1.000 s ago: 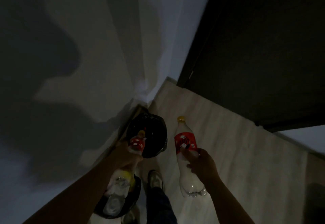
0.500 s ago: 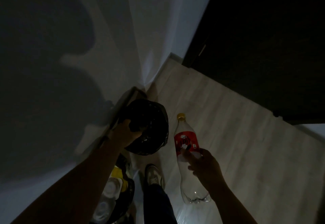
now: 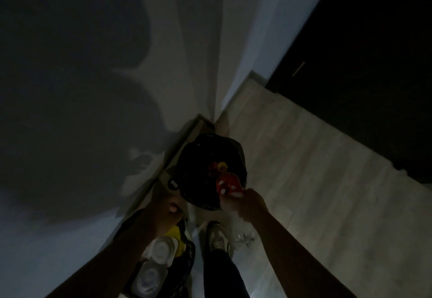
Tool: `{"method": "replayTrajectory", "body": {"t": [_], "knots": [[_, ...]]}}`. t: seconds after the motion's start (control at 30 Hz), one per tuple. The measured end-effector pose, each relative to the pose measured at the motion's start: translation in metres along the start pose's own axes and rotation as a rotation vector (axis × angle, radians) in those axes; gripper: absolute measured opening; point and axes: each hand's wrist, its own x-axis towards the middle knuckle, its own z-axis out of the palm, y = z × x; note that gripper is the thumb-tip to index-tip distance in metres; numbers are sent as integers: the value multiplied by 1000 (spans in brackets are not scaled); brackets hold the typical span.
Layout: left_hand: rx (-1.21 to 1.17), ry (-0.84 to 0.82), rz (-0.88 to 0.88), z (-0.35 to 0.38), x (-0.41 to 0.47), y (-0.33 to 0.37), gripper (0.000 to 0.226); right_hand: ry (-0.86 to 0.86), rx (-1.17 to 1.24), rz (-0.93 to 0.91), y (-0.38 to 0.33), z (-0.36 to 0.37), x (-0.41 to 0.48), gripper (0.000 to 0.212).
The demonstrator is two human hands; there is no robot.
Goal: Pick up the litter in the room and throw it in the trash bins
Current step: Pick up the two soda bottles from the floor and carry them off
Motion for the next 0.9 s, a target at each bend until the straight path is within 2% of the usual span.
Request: {"method": "replayTrajectory", "body": {"t": [0.1,0.2,0.33,0.5,0.63,0.7,0.77,0.8,0.87,0.9], "knots": [[-36,21,-10,-10,-3,-18,34,-49,-70,-44,-26,13,13,81],[-48,72,15,-21,-11,-28,30,-18,-210,-142,-38,22,8,83],[-73,108,41,-32,-32,-31,28,25,-353,-181,-34,25,-24,70],[-8,121,118,-49,-79,-31,32,86,-708,-270,-32,17,-80,40],[38,76,133,-71,-129,-33,30,109,-942,-395,-36,13,-136,46],[66,103,152,-81,-160,-36,42,128,-978,-449,-38,13,-166,46],[128,283,298,-96,-194,-38,72,145,-990,-503,-41,14,-200,47],[185,303,362,-102,-212,-39,72,155,-992,-532,-43,15,-218,47],[196,228,301,-112,-247,-42,45,167,-990,-588,-46,17,-254,47],[187,192,295,-117,-264,-45,40,165,-992,-617,-48,19,-272,47]]}}
